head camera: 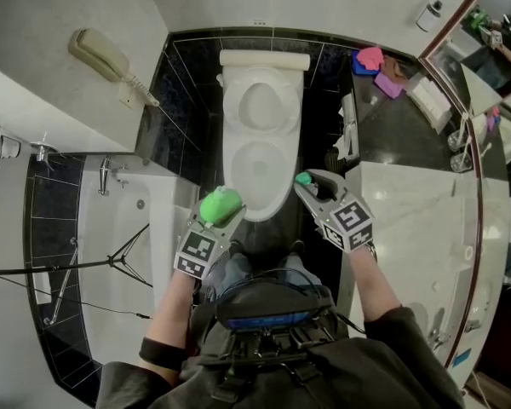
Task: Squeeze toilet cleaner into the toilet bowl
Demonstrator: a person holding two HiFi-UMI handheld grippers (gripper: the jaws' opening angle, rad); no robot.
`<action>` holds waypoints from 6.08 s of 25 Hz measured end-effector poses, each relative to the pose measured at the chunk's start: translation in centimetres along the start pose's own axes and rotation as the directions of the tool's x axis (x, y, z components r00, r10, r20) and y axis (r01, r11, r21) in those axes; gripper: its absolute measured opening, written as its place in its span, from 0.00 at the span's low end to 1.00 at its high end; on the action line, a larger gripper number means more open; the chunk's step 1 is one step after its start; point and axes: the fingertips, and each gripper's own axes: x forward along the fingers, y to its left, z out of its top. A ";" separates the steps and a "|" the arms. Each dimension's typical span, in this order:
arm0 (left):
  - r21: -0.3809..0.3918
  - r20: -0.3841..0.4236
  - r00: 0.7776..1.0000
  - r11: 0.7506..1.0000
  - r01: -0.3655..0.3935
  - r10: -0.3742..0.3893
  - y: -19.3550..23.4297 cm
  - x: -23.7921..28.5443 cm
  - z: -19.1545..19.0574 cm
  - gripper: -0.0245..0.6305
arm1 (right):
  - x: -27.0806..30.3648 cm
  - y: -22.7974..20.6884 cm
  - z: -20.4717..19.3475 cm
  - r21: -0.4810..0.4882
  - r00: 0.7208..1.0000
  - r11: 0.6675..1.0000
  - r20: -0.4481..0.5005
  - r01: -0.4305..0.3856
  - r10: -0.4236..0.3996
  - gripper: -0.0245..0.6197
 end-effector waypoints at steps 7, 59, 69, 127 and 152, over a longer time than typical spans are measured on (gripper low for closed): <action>-0.069 -0.009 0.998 0.996 -0.055 0.055 1.2 0.3 -1.4 0.33 | -0.3 -2.1 -4.8 0.067 0.990 0.988 -0.041 0.139 -0.137 0.25; 0.041 -0.063 0.991 0.991 0.124 -0.121 4.2 -1.2 -4.7 0.33 | 2.6 2.7 -6.6 0.173 0.961 0.945 -0.037 0.276 -0.274 0.26; 0.040 -0.088 0.983 0.986 0.164 -0.160 3.4 -0.7 -5.2 0.34 | 0.9 2.5 -6.9 0.179 0.943 0.926 -0.054 0.334 -0.330 0.26; 0.949 -0.212 0.835 0.313 0.051 0.507 21.6 32.4 -40.7 0.33 | 24.1 -18.1 -35.2 0.263 0.888 0.871 0.090 0.416 -0.451 0.26; 0.949 -0.302 0.849 0.219 0.226 0.434 20.4 36.4 -49.2 0.33 | 24.3 -20.2 -43.6 0.329 0.851 0.817 0.069 0.474 -0.521 0.26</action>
